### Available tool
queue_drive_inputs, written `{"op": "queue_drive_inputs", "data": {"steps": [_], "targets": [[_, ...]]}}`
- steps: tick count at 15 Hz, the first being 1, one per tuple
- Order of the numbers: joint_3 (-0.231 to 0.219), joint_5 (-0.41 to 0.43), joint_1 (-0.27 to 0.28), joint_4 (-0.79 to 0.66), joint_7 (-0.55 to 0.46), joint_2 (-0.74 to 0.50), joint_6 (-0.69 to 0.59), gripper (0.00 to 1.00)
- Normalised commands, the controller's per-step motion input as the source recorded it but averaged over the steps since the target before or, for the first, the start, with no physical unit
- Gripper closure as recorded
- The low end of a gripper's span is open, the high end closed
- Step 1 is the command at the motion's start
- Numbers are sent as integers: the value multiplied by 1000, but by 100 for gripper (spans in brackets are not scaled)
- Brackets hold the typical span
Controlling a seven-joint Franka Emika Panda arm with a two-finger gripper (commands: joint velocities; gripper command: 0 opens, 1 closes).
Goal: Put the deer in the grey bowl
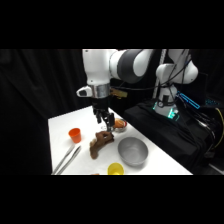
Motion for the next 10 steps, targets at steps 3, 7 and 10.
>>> {"op": "queue_drive_inputs", "data": {"steps": [3, 7, 10], "targets": [[14, -7, -28, 44, -2, 28, 3, 0], [-28, -13, -79, 214, -52, 118, -11, 0], [-46, -15, -104, 318, -102, 185, -16, 0]]}}
